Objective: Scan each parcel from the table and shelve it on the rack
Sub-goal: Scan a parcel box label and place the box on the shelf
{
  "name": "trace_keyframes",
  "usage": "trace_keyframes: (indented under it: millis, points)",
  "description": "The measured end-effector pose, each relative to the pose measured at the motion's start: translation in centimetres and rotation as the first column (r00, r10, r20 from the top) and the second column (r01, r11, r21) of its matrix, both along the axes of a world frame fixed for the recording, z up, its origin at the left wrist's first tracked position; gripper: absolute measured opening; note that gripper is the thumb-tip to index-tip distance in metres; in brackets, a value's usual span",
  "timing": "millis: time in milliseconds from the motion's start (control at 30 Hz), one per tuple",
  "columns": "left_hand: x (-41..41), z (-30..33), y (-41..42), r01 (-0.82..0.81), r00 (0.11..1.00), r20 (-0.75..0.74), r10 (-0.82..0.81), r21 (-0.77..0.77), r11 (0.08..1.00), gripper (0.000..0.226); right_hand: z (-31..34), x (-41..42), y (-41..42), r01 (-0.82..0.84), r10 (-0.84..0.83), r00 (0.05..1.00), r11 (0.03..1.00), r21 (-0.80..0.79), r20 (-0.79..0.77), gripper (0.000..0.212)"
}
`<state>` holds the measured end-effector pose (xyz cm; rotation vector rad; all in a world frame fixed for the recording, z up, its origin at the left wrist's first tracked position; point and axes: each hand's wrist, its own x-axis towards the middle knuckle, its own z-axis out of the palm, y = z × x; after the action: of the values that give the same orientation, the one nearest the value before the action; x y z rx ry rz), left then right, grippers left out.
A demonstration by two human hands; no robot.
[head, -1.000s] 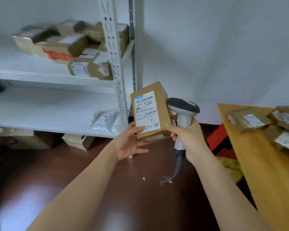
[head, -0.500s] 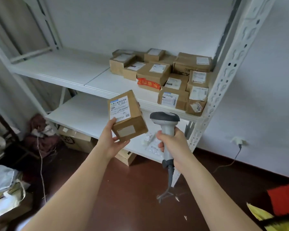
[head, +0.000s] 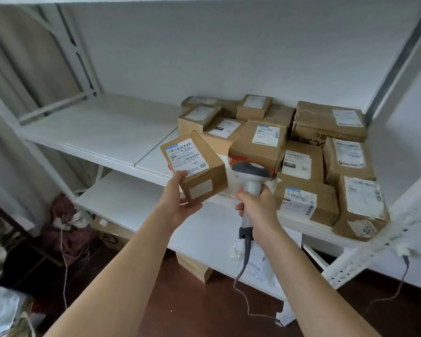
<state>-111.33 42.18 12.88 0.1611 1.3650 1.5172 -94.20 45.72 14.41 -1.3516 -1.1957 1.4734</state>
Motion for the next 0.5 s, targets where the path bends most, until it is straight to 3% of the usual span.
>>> trace_keyframes:
  millis: [167, 333, 500]
  points:
    - [-3.4, -0.2, 4.1, 0.027, 0.999, -0.039, -0.03, -0.071, 0.997, 0.053, -0.2, -2.8, 3.4, 0.055, -0.054, 0.997, 0.998, -0.015, 0.05, 0.02]
    - [-7.6, -0.4, 6.4, 0.133, 0.986, -0.082, -0.147, -0.158, 0.978, 0.026, -0.8, -5.6, 4.6, 0.108, -0.106, 0.994, 0.993, -0.041, 0.04, 0.017]
    - [-11.6, -0.7, 7.5, 0.297, 0.939, -0.094, -0.33, -0.257, 0.919, 0.027, -1.0, -8.2, 4.8, 0.19, -0.188, 0.981, 0.981, -0.044, 0.048, 0.016]
